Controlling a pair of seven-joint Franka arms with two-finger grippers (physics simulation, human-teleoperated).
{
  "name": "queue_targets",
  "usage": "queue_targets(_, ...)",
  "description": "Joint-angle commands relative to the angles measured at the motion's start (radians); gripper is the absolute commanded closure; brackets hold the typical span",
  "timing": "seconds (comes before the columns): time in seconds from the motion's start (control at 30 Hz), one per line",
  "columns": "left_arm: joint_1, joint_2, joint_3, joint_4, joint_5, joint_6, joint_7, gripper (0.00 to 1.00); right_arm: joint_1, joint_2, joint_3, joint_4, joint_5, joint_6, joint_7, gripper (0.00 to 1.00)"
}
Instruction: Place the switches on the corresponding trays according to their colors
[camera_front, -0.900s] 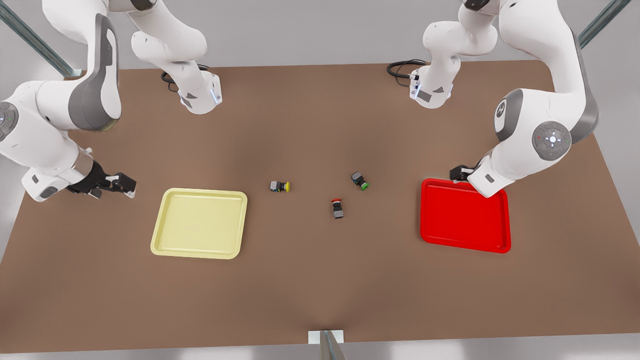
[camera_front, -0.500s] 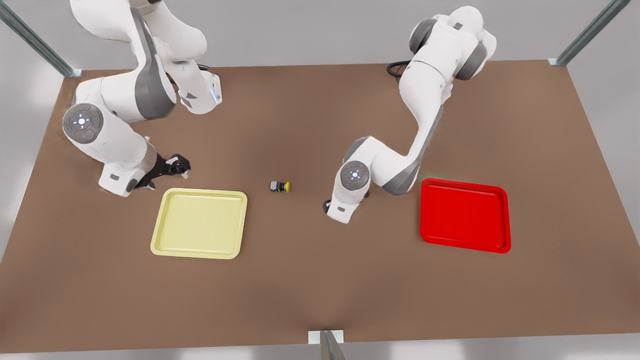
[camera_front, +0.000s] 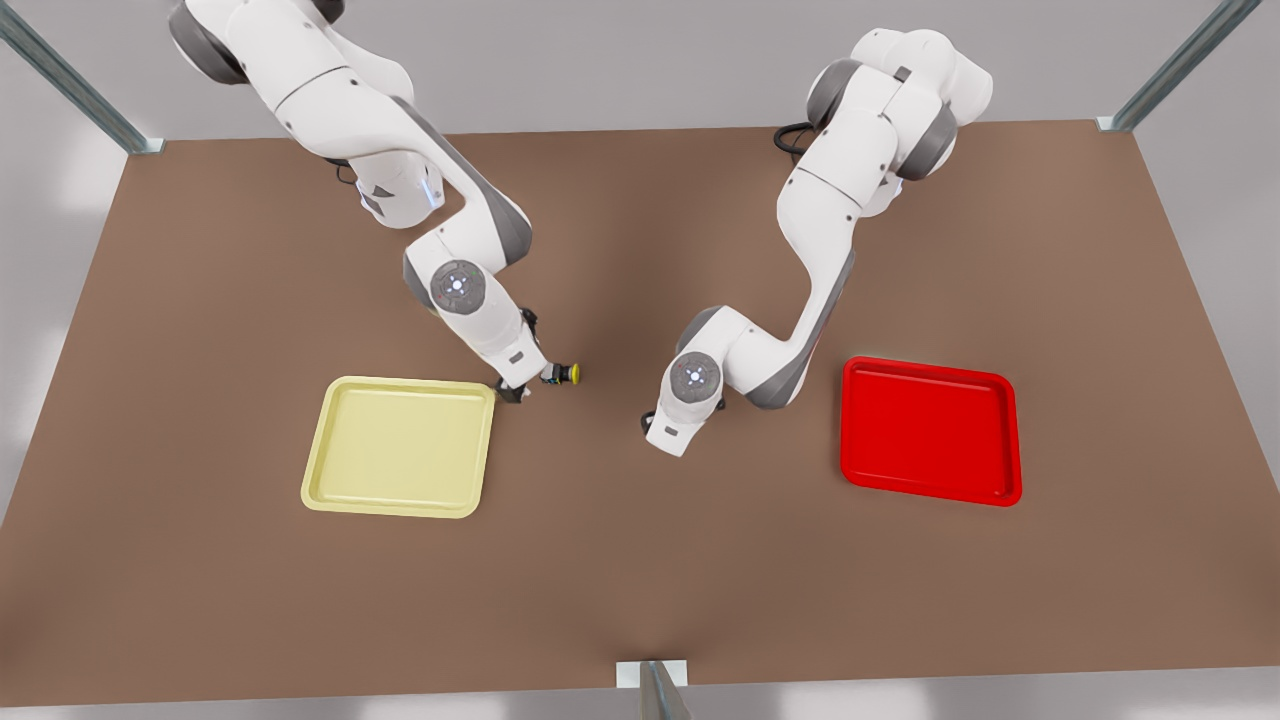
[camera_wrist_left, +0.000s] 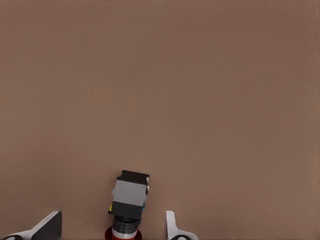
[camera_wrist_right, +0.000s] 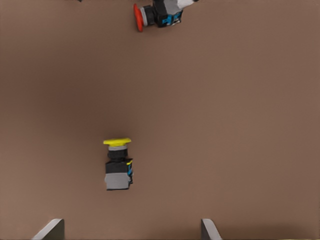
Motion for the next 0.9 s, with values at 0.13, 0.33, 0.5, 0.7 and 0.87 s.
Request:
queue_targets(0.13, -0.001, 0.031, -0.002, -0.003, 0.001, 0.017, 0.129, 0.00, -0.006, 0.061, 0.026, -0.022, -0.077, 0.003, 0.021, 0.00)
queue_targets(0.33, -0.002, 0.062, -0.002, 0.001, -0.003, 0.053, 0.121, 0.00, 0.009, 0.133, 0.036, -0.031, -0.138, 0.054, 0.023, 0.00)
queue_targets(0.5, -0.001, 0.064, -0.002, 0.006, -0.003, 0.054, 0.126, 0.00, 0.031, 0.190, 0.036, -0.028, -0.193, 0.117, 0.021, 0.00)
queue_targets(0.7, 0.005, 0.079, 0.000, 0.007, -0.002, 0.096, 0.126, 0.00, 0.031, 0.250, 0.022, -0.065, -0.247, 0.207, 0.118, 0.00)
queue_targets(0.87, 0.005, 0.082, 0.000, 0.007, 0.001, 0.096, 0.128, 0.31, 0.032, 0.267, -0.001, -0.098, -0.268, 0.238, 0.117, 0.00)
